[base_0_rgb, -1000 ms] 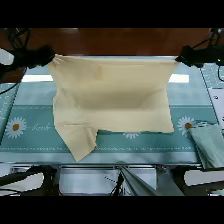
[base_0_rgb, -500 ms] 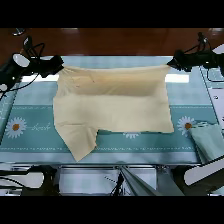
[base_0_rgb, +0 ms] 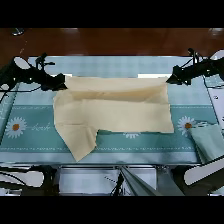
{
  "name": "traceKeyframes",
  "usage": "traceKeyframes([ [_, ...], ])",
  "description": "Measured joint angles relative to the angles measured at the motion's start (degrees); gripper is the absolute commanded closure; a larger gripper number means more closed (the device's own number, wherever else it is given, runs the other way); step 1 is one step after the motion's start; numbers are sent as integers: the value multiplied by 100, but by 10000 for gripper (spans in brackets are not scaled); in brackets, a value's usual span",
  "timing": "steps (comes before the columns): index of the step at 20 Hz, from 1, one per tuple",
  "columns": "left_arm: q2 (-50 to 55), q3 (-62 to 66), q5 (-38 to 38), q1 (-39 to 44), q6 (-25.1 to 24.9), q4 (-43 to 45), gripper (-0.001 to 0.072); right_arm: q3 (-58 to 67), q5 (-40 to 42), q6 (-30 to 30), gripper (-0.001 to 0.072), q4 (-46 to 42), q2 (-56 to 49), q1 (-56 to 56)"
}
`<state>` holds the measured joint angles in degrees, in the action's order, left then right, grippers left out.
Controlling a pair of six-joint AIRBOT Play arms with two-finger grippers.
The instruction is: Fold the shirts.
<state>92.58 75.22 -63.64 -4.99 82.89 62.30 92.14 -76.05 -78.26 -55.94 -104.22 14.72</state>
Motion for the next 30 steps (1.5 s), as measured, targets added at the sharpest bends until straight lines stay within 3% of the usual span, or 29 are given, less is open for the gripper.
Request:
traceKeyframes([
  [1, 28, -11, -96, -7, -28, 24, 441, -31, -37, -52, 146, -48, 0, -11],
  [2, 48, -13, -197, -9, -44, 50, 31, -50, -81, -90, 92, -96, 0, -33],
  [3, 59, 2, -278, -9, -59, 63, 1, -68, -129, -131, 92, -127, 0, -46],
  [9, -208, 273, -1519, -245, -146, 527, 2, -155, -824, -278, 94, -584, 470, 111],
  [13, -1091, -885, -2081, -695, -299, 999, 2, -1106, -614, -302, 94, -905, 1565, 385],
  [16, -1915, -2404, -1838, -1091, -382, 992, 2, -2420, 68, -146, 93, -640, 2583, 424],
  [21, -2789, -4192, -1078, -1349, -601, 144, 3, -4317, 914, 90, 93, -31, 3720, 411],
  [28, -3036, -5034, -13, -1152, -857, -1287, 6, -5038, 1080, 186, 93, 308, 4061, 533],
  [29, -3038, -5064, 168, -1060, -879, -1397, 23, -5058, 1104, 83, 93, 256, 4072, 684],
  [30, -3042, -5090, 291, -951, -901, -1467, 206, -5077, 1099, -13, 93, 173, 4079, 872],
])
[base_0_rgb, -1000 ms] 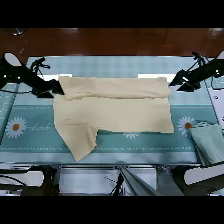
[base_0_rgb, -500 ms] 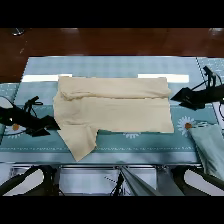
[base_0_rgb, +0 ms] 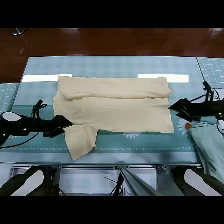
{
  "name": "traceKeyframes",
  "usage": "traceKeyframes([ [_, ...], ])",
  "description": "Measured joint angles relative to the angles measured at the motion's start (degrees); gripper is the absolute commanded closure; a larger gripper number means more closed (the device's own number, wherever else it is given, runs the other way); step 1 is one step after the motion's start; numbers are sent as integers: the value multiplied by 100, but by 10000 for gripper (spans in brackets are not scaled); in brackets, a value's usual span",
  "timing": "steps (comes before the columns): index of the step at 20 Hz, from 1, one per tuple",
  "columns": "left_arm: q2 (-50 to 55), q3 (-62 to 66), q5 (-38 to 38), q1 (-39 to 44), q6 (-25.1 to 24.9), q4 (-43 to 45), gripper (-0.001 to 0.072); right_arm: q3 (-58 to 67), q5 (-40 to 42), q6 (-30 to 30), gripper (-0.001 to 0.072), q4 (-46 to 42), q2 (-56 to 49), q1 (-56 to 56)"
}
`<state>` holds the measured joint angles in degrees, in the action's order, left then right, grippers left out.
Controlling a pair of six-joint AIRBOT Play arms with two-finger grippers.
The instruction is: Fold the shirts.
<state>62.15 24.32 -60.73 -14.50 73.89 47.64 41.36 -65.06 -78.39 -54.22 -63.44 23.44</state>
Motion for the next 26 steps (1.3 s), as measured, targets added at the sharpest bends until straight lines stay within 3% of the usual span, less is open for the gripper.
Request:
traceKeyframes([
  [1, 2, -24, 190, 111, -50, -15, 623, -9, -68, -109, 93, -129, 7, 234],
  [2, 9, -46, 409, 216, -120, 63, 689, -24, -173, -205, 93, -310, 7, 463],
  [10, 0, -2, 372, 496, -278, -105, 688, -544, -1272, -262, 93, -1202, -2, 734],
  [19, 0, 26, 293, 522, -278, -181, 688, -645, -350, -225, 94, -251, -656, -50],
  [20, 0, 26, 293, 522, -278, -181, 688, -608, -240, -225, 146, -116, -734, -146],
  [21, 0, 28, 293, 522, -275, -184, 688, -568, -129, -221, 324, -61, -793, -240],
  [22, 0, 33, 293, 522, -275, -186, 688, -507, 28, -210, 589, -87, -850, -332],
  [23, 0, 44, 286, 514, -275, -186, 688, -424, 74, -186, 690, -68, -883, -404],
  [26, 0, 210, 240, 448, -278, -184, 688, 0, -111, 39, 691, 87, -931, -516],
])
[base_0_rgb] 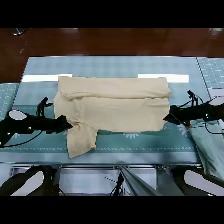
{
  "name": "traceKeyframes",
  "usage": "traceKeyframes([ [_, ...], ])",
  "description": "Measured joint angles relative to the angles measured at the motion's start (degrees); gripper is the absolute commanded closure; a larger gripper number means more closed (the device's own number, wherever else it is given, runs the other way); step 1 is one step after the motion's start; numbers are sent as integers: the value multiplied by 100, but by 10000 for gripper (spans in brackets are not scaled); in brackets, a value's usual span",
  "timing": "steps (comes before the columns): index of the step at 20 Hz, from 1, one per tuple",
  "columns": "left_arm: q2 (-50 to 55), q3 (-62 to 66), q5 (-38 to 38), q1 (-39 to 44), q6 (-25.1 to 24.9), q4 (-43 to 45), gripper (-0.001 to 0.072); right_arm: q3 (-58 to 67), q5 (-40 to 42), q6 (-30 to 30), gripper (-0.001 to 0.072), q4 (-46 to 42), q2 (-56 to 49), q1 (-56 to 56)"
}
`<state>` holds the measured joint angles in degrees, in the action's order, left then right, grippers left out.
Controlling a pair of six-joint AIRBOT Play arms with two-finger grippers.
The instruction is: Fold the shirts.
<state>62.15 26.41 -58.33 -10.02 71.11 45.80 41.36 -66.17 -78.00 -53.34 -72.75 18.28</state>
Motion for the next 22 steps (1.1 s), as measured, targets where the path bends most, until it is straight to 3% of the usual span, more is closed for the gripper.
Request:
traceKeyframes([
  [8, 398, 1718, 4, -260, 81, -153, 688, 1832, -247, 173, 691, 131, -435, -55],
  [21, 4098, 6076, -579, 81, 1104, -229, 687, 3866, 131, 317, 689, 1464, -2710, -184],
  [22, 4262, 6227, -632, 92, 1141, -221, 650, 3978, 190, 308, 599, 1547, -2837, -212],
])
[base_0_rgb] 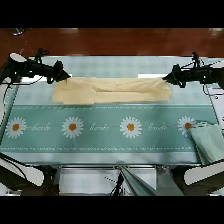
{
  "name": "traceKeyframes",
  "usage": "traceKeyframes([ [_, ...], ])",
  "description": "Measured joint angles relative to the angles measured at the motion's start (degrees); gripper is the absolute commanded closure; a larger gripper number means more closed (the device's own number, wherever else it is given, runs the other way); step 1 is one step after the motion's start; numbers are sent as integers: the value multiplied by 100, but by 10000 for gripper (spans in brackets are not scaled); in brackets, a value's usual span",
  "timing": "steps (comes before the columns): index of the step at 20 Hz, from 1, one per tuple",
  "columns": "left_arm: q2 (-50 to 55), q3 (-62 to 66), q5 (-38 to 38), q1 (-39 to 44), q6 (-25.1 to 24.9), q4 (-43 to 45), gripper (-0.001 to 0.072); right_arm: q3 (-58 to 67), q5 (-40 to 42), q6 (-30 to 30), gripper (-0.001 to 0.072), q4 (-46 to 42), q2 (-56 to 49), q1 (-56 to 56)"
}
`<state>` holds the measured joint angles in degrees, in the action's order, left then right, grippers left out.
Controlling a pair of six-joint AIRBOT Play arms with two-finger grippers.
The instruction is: Fold the shirts.
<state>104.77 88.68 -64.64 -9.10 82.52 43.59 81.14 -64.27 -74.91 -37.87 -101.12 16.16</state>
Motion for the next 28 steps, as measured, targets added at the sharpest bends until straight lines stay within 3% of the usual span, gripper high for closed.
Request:
traceKeyframes([
  [1, 118, 107, 0, 0, 4, -13, 453, 83, 76, -37, 321, 35, -111, -17],
  [2, 221, 186, 7, -2, 26, -9, 82, 144, 133, -70, 95, 61, -188, -26],
  [3, 286, 243, -15, -33, 44, -9, 2, 197, 201, -105, 85, 111, -243, -22],
  [7, 297, 348, -461, -551, 2, 190, 3, 308, 188, -94, 85, 98, -249, 284],
  [11, -142, 184, -1244, -1272, 162, 1126, 3, 339, -118, -98, 86, -260, -216, 671],
  [13, -575, -175, -1274, -1493, 190, 1499, 3, 341, -247, -120, 86, -538, -269, 726],
  [20, -3038, -2719, 378, -1279, -46, 1255, 3, 345, -496, -166, 96, -780, -686, 350],
  [21, -3359, -3042, 560, -1130, -63, 1220, 3, 348, -503, -155, 128, -737, -723, 232],
  [22, -3611, -3285, 710, -975, -70, 1187, 4, 348, -503, -127, 317, -732, -752, 101],
  [23, -3805, -3480, 848, -800, -83, 1143, 4, 345, -481, -116, 588, -778, -780, -9],
  [24, -3934, -3613, 916, -636, -85, 1139, 6, 343, -476, -105, 691, -822, -793, -111],
  [25, -4033, -3716, 1003, -459, -87, 1115, 21, 345, -481, -72, 691, -728, -776, -177],
  [26, -4089, -3783, 1067, -310, -92, 1104, 297, 350, -507, -22, 692, -678, -737, -214],
  [27, -4140, -3834, 1097, -155, -92, 1097, 683, 348, -592, 20, 691, -675, -669, -223],
  [28, -4172, -3871, 1147, -22, -103, 1093, 688, 348, -723, 66, 692, -669, -540, -205],
])
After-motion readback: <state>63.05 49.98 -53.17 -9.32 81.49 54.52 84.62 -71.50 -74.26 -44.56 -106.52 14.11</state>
